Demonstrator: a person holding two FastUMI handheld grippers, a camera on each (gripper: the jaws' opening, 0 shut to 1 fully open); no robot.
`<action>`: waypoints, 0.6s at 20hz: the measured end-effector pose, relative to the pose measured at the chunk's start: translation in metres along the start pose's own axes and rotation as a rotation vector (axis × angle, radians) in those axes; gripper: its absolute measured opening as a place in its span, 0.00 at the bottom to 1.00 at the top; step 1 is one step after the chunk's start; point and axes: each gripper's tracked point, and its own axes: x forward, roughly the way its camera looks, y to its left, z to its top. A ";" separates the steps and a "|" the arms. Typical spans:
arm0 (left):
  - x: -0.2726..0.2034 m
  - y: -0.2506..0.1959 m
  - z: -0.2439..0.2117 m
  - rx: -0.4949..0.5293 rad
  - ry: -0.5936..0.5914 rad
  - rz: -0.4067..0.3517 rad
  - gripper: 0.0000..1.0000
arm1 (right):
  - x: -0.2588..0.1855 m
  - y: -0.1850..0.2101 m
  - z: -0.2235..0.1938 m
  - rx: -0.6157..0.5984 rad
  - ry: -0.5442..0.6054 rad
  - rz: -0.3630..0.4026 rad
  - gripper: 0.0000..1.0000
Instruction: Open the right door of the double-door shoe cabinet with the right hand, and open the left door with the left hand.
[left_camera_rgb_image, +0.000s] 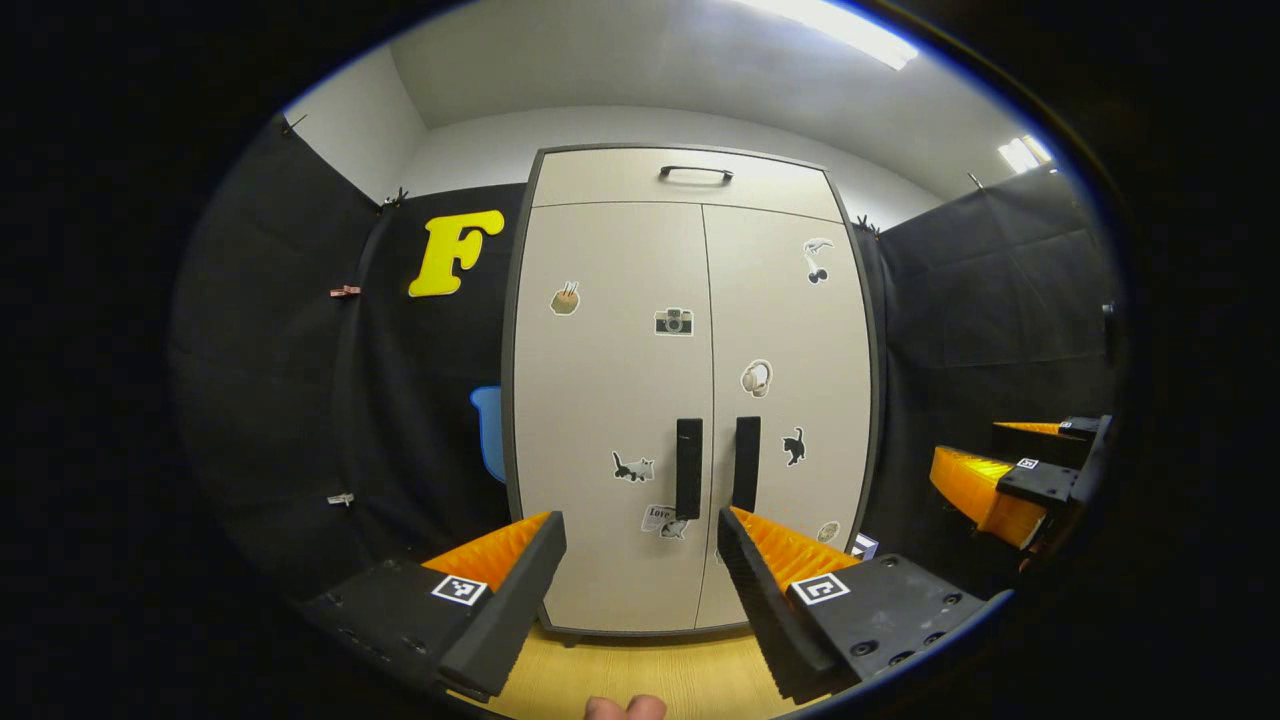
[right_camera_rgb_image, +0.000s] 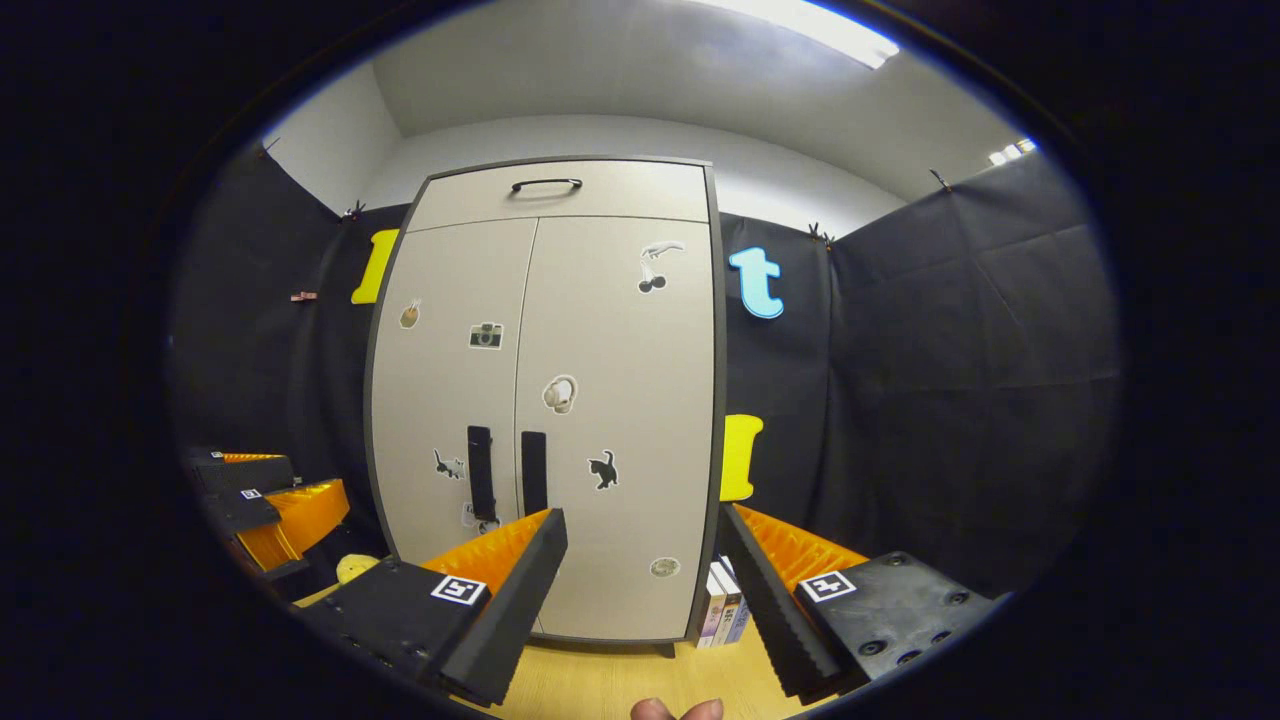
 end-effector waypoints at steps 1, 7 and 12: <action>0.000 0.000 0.000 0.001 0.001 0.002 0.94 | 0.001 0.000 0.000 0.004 0.000 -0.001 0.97; 0.001 0.001 0.000 0.004 0.001 0.000 0.94 | 0.001 0.002 0.001 -0.002 -0.003 0.000 0.98; 0.001 0.007 -0.001 0.012 0.001 0.010 0.94 | 0.012 0.018 0.005 0.018 -0.011 0.039 0.97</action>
